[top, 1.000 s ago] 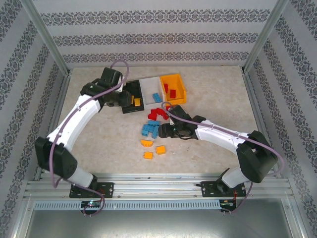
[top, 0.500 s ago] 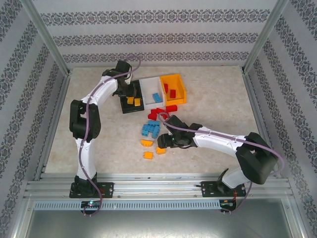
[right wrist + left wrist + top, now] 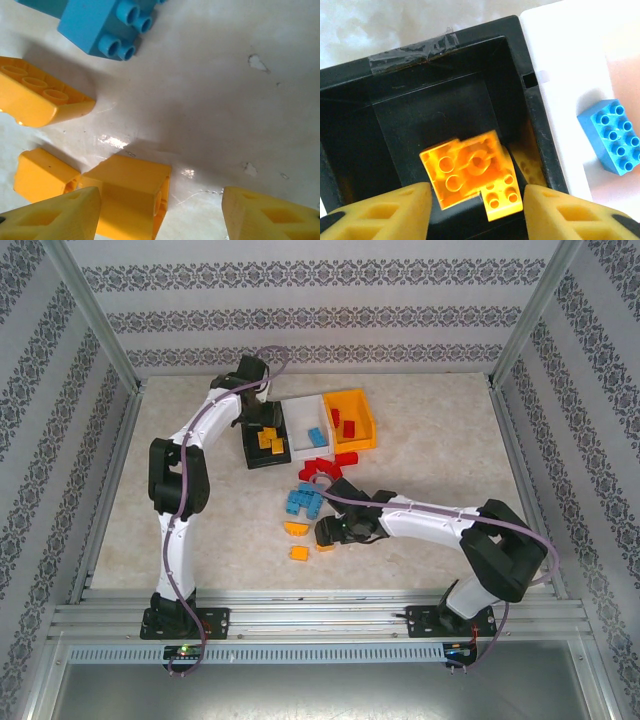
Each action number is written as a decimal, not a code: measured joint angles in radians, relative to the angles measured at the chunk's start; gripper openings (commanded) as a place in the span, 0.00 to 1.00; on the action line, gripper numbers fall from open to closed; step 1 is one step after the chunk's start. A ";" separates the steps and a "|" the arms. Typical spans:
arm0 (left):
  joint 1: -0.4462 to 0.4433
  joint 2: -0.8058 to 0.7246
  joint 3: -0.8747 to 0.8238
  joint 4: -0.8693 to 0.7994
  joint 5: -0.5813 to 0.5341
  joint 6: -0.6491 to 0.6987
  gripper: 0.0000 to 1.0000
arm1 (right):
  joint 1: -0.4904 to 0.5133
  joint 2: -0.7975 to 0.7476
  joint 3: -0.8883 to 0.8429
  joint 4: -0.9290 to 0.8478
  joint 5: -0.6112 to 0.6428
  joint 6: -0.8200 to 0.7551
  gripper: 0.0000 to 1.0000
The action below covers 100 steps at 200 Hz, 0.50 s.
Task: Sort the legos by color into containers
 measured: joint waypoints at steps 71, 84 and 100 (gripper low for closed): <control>0.000 -0.214 -0.233 0.006 0.043 -0.020 0.70 | 0.026 0.034 0.039 -0.038 0.027 -0.003 0.68; -0.001 -0.301 -0.294 0.014 0.059 -0.030 0.72 | 0.029 0.037 0.045 -0.042 0.029 -0.005 0.68; -0.002 -0.431 -0.396 0.045 0.076 -0.046 0.74 | 0.037 0.046 0.055 -0.046 0.034 -0.006 0.69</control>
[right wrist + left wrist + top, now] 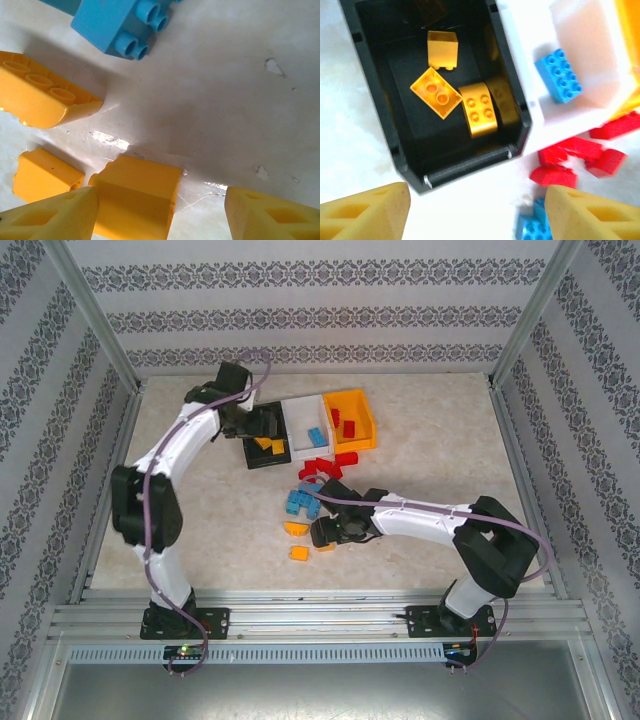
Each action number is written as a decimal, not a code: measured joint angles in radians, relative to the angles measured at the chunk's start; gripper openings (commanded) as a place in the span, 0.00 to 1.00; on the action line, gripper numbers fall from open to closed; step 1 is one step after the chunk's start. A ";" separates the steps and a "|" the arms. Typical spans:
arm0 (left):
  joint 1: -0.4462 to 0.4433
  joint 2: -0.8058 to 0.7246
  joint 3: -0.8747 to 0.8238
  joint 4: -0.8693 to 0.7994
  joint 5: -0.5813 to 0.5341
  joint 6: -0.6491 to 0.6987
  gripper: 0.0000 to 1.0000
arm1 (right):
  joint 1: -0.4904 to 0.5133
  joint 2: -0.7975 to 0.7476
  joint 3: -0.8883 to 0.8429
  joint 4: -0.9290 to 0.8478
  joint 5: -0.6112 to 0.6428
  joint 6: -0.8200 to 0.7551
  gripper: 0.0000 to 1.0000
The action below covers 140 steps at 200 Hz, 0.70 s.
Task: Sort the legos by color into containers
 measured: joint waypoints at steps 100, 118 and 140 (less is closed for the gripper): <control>0.000 -0.429 -0.369 -0.003 0.061 -0.036 0.85 | 0.068 0.119 0.080 -0.033 0.027 0.000 0.62; 0.000 -0.485 -0.404 -0.008 0.058 -0.035 0.87 | 0.068 0.119 0.080 -0.037 0.035 -0.002 0.51; 0.000 -0.528 -0.452 -0.013 0.053 -0.029 0.87 | 0.068 0.119 0.080 -0.041 0.045 0.002 0.38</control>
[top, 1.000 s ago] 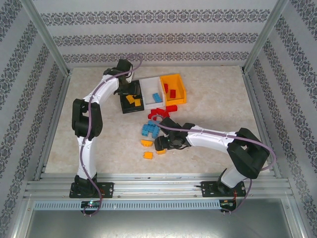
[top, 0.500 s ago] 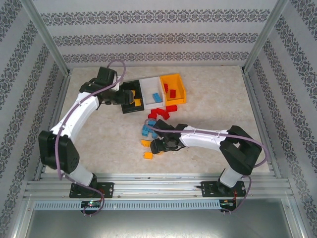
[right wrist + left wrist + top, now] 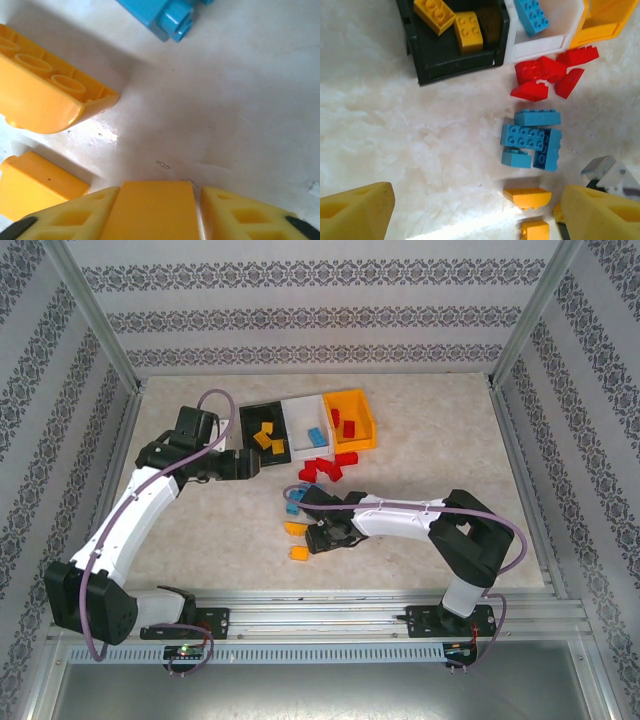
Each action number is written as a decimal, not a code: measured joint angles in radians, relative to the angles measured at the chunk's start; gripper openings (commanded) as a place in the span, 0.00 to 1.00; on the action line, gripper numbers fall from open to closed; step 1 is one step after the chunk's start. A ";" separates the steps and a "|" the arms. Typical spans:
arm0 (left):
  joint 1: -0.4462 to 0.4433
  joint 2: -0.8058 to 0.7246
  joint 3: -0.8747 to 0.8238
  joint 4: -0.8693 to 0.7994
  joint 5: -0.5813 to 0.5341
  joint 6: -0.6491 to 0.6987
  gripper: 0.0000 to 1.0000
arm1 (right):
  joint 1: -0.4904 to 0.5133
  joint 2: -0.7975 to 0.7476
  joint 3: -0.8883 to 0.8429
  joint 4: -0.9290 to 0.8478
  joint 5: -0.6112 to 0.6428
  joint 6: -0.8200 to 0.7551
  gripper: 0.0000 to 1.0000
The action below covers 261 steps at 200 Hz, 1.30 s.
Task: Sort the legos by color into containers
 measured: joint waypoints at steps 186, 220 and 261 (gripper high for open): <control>0.072 -0.108 -0.234 0.116 -0.007 0.023 0.90 | -0.303 0.370 0.936 -0.066 -0.142 -0.129 0.32; 0.079 -0.109 -0.235 0.131 -0.014 0.031 0.90 | -0.311 0.562 1.206 -0.108 -0.159 -0.154 0.32; 0.080 -0.109 -0.235 0.138 -0.015 0.035 0.91 | -0.310 0.717 1.435 -0.156 -0.194 -0.156 0.32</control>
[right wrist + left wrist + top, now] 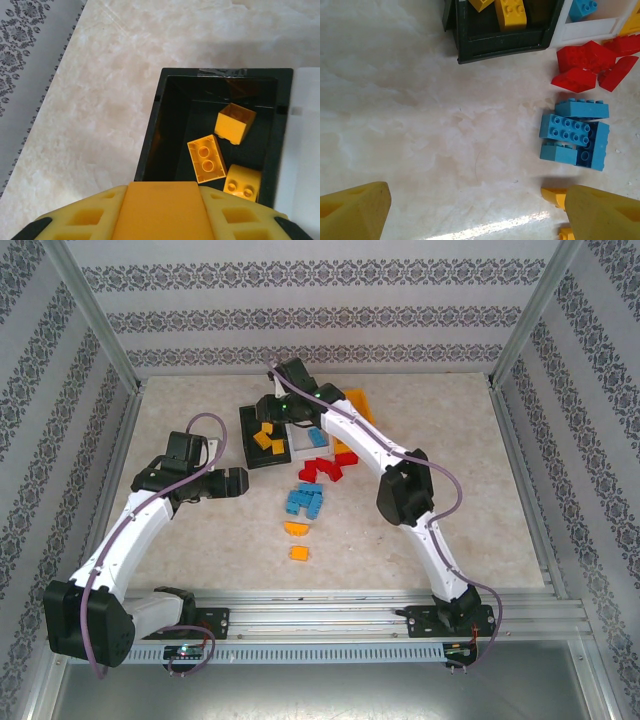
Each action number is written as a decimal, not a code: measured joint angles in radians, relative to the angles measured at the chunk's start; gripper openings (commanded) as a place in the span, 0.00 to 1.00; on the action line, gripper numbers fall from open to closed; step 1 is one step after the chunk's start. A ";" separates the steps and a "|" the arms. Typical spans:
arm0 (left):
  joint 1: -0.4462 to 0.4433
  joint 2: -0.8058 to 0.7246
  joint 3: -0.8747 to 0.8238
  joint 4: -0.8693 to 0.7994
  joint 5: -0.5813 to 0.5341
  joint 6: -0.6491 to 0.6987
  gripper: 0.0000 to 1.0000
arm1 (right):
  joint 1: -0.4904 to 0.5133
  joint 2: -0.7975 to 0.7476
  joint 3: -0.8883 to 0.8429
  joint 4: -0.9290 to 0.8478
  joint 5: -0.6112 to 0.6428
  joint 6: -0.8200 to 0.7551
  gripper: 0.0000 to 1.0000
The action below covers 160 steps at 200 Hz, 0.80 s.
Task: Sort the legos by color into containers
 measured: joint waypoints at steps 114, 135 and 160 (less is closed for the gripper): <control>0.000 0.000 -0.001 0.006 0.003 0.002 0.90 | -0.012 0.084 0.108 -0.036 -0.024 0.019 0.59; 0.000 0.000 -0.008 0.009 0.023 0.005 0.90 | -0.020 0.076 0.106 -0.043 -0.025 0.016 0.61; -0.002 0.004 -0.022 0.023 0.072 0.008 0.90 | -0.020 -0.022 -0.063 -0.041 -0.013 0.003 0.62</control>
